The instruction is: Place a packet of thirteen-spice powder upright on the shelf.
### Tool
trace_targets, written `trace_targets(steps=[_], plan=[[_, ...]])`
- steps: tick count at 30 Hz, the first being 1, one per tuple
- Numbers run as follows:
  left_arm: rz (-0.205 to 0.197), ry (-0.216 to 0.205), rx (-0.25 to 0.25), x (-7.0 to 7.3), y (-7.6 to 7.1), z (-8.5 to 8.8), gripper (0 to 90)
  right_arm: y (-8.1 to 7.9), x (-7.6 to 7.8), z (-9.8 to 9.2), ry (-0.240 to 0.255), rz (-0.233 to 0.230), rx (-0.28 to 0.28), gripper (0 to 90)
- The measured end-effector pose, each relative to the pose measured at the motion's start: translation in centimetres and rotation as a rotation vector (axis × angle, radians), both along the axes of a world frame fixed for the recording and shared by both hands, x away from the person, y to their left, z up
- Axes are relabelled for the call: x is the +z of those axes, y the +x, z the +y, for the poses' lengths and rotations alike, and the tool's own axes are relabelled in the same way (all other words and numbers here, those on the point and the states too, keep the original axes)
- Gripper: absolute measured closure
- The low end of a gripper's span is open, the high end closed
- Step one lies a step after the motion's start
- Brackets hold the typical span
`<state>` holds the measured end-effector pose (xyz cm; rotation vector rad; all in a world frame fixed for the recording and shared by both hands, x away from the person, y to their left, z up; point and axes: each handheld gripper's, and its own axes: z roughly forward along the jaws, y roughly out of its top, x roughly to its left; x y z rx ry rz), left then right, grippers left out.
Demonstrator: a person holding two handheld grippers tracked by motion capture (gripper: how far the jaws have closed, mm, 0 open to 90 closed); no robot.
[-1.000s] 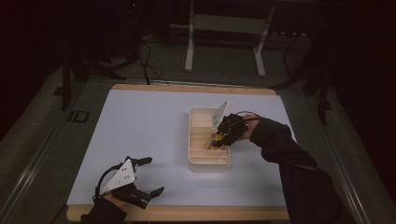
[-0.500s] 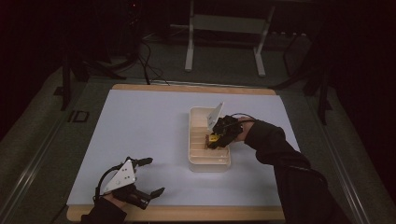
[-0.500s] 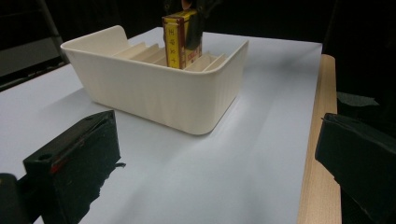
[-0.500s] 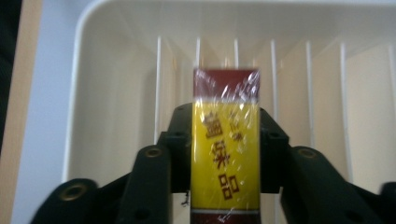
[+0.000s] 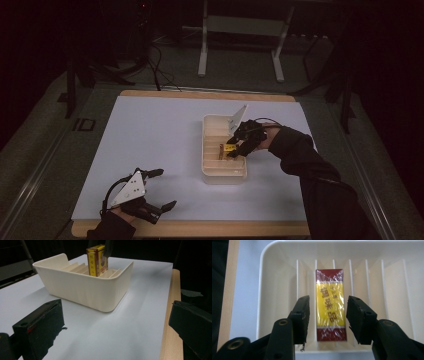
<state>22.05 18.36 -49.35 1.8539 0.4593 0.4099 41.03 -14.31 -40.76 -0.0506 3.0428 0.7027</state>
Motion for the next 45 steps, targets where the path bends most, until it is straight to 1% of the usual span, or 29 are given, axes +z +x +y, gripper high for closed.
trace_targets(steps=[4,6,7,8,9,10,11,13,14,15,16,17,21,23,27,28,29,30,33,35,36,37,38,39,40,41,42,43,45], plan=[[-0.001,0.001,-0.001,0.0,0.0,0.0,0.0,0.1,0.6,-0.9,0.021,-0.009,-0.033,48.2],[0.002,-0.001,0.0,0.0,0.0,0.0,0.0,0.1,1.1,-1.4,0.041,-0.021,-0.056,43.7],[0.002,-0.001,0.0,0.0,0.0,0.0,0.0,0.1,1.4,-2.0,0.062,-0.024,-0.09,37.5],[0.002,0.0,0.0,0.0,0.0,0.0,0.0,0.1,1.4,-2.0,0.062,-0.024,-0.09,37.5],[0.002,0.0,-0.001,0.0,0.0,0.0,0.0,0.1,1.6,-2.5,0.075,-0.04,-0.122,33.4],[0.002,0.001,-0.001,0.0,0.0,0.0,0.0,0.1,1.7,-2.8,0.083,-0.041,-0.138,29.4],[0.003,0.0,-0.001,0.0,0.0,0.0,0.0,0.1,1.7,-2.8,0.083,-0.041,-0.138,29.4],[0.002,0.0,0.0,0.0,0.0,0.0,0.0,0.1,1.8,-3.3,0.084,-0.057,-0.176,25.6],[0.004,0.002,0.001,0.0,0.0,0.0,0.0,0.1,1.8,-3.8,0.092,-0.056,-0.205,21.3],[0.004,0.002,0.001,0.0,0.0,0.0,0.0,0.1,1.8,-3.8,0.092,-0.056,-0.205,21.3],[0.004,0.002,0.001,0.0,0.0,0.0,0.0,0.2,1.8,-4.3,0.102,-0.052,-0.232,15.1],[0.004,0.002,0.0,0.0,0.0,-0.1,0.0,0.2,1.8,-4.6,0.105,-0.047,-0.24,12.0],[0.005,0.001,0.0,0.0,0.0,0.0,0.0,0.0,1.7,-5.2,0.111,-0.05,-0.272,12.1],[0.005,-0.004,0.002,-0.1,0.0,0.0,0.0,-0.2,1.5,-5.6,0.102,-0.054,-0.267,12.1],[0.003,-0.002,0.001,0.0,-0.1,0.0,0.0,-0.5,1.0,-7.1,0.122,-0.069,-0.336,13.5],[0.002,0.0,0.001,0.0,-0.1,0.0,0.0,-0.5,1.0,-7.1,0.122,-0.069,-0.336,13.5],[0.004,0.0,0.001,0.0,-0.1,0.0,0.0,-0.5,0.9,-7.8,0.145,-0.082,-0.375,13.8],[0.004,0.0,0.002,0.0,-0.1,0.0,0.0,-0.5,0.9,-7.8,0.145,-0.082,-0.375,13.8],[0.006,-0.001,0.004,-0.1,0.0,0.0,0.0,-0.8,0.6,-8.8,0.153,-0.117,-0.432,13.8],[0.006,-0.001,0.003,-0.1,0.0,0.0,0.0,-1.0,0.3,-9.3,0.152,-0.134,-0.453,13.8],[0.006,0.001,0.003,-0.1,0.0,0.0,0.0,-1.1,0.2,-9.6,0.162,-0.133,-0.463,13.8],[0.005,0.0,0.003,-0.1,0.0,0.0,0.0,-1.3,0.0,-10.0,0.176,-0.135,-0.498,13.8],[0.005,0.001,0.003,-0.1,0.0,0.0,0.0,-1.3,0.0,-10.0,0.176,-0.135,-0.498,13.8],[0.005,0.001,0.003,-0.1,0.0,0.0,0.0,-1.5,-0.3,-10.4,0.195,-0.142,-0.528,13.8],[0.005,0.002,0.003,-0.1,-0.1,0.0,0.0,-1.5,-0.3,-10.4,0.195,-0.142,-0.528,13.8],[0.005,0.001,0.004,-0.1,-0.1,0.0,0.0,-1.6,-0.4,-10.6,0.207,-0.151,-0.549,14.0],[0.006,0.0,0.004,-0.1,-0.1,0.0,0.0,-1.9,-0.7,-11.2,0.242,-0.166,-0.603,14.0],[0.006,0.0,0.004,-0.1,-0.1,0.0,0.0,-1.9,-0.7,-11.2,0.242,-0.166,-0.603,14.0],[0.006,-0.001,0.005,-0.1,-0.1,0.0,0.0,-2.2,-0.8,-11.6,0.28,-0.183,-0.648,14.1]])
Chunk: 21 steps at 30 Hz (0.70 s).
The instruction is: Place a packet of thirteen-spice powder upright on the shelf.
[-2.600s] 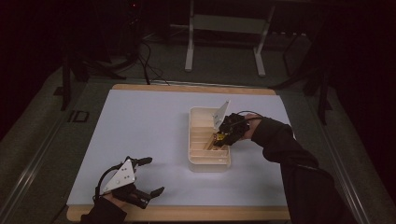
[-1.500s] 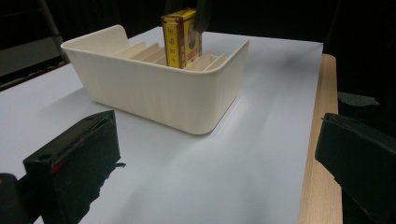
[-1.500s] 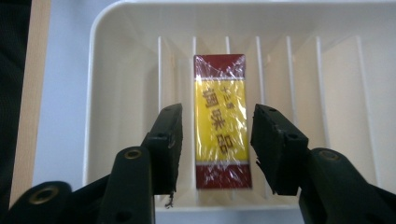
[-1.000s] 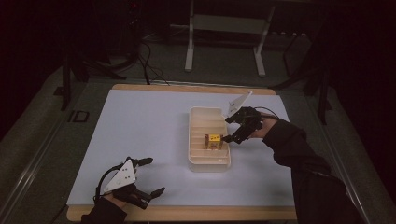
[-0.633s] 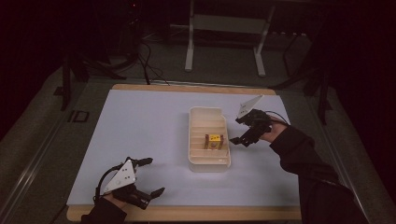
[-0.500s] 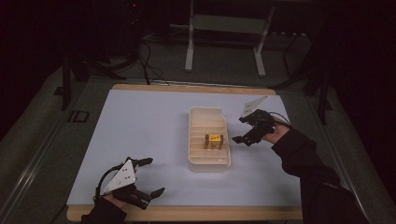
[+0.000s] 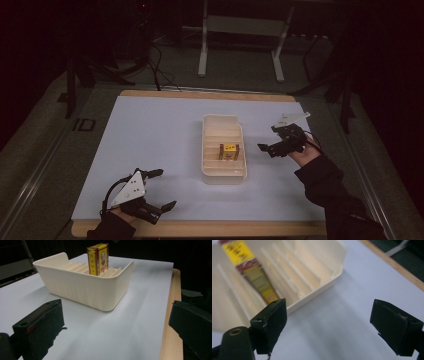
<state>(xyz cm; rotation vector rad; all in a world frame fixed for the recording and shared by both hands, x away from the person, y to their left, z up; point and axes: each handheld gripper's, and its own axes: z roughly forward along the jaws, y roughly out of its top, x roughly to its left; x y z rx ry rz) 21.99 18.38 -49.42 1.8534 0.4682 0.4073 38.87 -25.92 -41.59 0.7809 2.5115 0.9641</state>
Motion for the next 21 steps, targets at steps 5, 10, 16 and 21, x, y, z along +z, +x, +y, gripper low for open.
trace_targets(steps=[5,10,16,21], plan=[[0.0,0.003,-0.001,0.0,0.0,0.0,0.0,-0.8,-0.6,-1.2,0.062,-0.019,-0.086,14.1],[0.001,0.001,0.001,0.0,0.0,0.0,0.0,-2.0,-1.0,-2.4,0.118,-0.075,-0.222,14.3],[0.002,0.003,0.0,0.0,0.0,-0.1,0.0,-3.5,-2.2,-3.2,0.136,-0.114,-0.326,14.3],[0.002,0.002,0.001,0.0,0.0,0.0,0.0,-4.4,-2.8,-3.9,0.165,-0.129,-0.384,14.3]])
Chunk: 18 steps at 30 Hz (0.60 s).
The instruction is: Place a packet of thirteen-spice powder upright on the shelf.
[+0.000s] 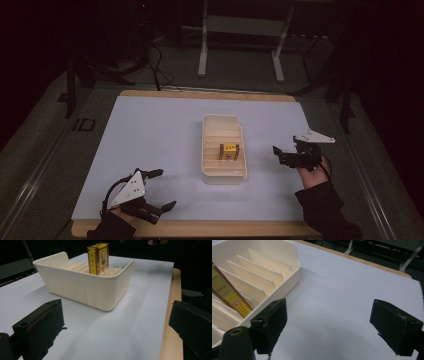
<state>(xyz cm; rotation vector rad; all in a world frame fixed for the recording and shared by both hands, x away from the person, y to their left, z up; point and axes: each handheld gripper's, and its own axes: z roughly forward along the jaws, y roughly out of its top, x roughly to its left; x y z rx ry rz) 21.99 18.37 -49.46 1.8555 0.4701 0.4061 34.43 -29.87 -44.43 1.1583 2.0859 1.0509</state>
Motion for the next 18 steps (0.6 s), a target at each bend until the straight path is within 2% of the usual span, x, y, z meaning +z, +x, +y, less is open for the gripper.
trace_targets(steps=[4,11,15,18], plan=[[0.0,0.003,-0.002,0.0,-0.1,0.0,0.0,-1.0,-0.2,-0.3,0.012,-0.016,-0.018,14.3],[0.003,0.002,-0.003,0.0,0.0,-0.1,0.0,-2.4,-0.3,-1.0,0.0,-0.035,-0.033,14.5],[0.003,0.003,-0.004,0.0,0.0,-0.1,0.0,-3.2,-0.3,-1.4,0.013,-0.059,-0.053,14.5],[0.005,0.002,-0.003,-0.1,0.0,-0.1,0.0,-3.7,-0.2,-1.8,0.042,-0.051,-0.056,14.5]])
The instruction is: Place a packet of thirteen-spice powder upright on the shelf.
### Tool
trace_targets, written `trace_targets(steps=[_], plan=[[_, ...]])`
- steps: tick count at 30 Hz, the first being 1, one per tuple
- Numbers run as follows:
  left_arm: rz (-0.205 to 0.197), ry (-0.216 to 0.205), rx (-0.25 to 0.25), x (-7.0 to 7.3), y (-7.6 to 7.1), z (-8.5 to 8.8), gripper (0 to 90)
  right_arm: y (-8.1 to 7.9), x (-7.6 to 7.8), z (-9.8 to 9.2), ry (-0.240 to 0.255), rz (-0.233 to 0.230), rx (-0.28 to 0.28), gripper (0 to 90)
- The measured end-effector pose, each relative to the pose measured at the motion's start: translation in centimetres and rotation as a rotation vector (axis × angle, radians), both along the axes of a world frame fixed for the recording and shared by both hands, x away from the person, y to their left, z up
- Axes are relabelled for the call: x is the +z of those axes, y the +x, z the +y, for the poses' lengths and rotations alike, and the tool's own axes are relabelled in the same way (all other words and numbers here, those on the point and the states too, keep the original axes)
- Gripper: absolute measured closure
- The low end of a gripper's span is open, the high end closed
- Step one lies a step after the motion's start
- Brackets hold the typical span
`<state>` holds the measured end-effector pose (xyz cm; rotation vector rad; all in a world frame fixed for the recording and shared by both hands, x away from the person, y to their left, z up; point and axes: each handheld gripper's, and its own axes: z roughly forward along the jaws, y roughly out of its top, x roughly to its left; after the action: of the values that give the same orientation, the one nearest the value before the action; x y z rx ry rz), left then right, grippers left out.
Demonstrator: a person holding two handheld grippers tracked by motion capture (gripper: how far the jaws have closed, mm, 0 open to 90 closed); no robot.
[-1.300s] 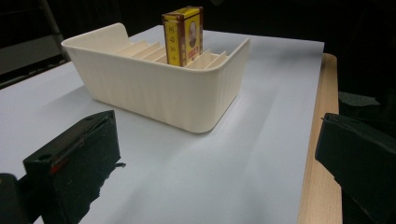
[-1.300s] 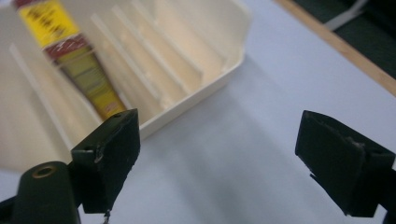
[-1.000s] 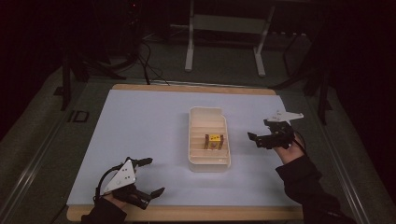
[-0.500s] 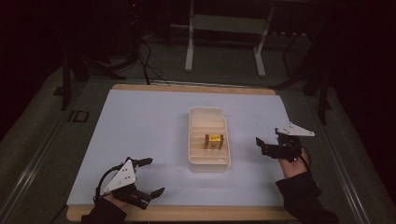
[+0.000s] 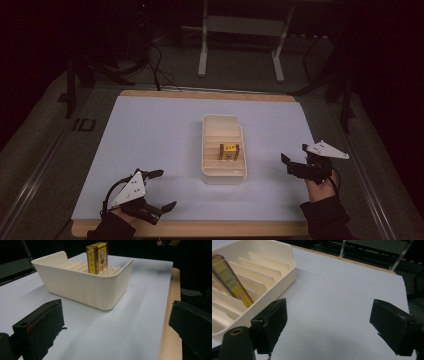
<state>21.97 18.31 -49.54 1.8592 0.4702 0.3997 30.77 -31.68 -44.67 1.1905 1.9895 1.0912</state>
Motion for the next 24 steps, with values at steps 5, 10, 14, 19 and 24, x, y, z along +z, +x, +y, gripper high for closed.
trace_targets(steps=[5,10,14,19,24], plan=[[0.001,0.004,-0.003,0.0,-0.1,0.0,0.0,-0.5,0.0,-0.6,0.02,-0.024,-0.04,15.0],[0.002,0.003,-0.003,0.0,-0.1,0.0,0.0,-1.0,-0.7,-0.9,-0.019,-0.013,-0.053,14.9],[0.0,0.01,-0.006,-0.1,-0.2,-0.1,0.0,-0.9,-1.3,-1.1,-0.032,0.007,-0.063,14.9],[0.005,0.016,-0.014,-0.2,-0.3,-0.2,0.0,-0.9,-1.5,-1.1,-0.011,0.002,-0.051,14.9],[0.008,0.017,-0.02,-0.3,-0.3,-0.3,0.0,-0.8,-1.6,-1.0,-0.017,0.003,-0.048,14.9]])
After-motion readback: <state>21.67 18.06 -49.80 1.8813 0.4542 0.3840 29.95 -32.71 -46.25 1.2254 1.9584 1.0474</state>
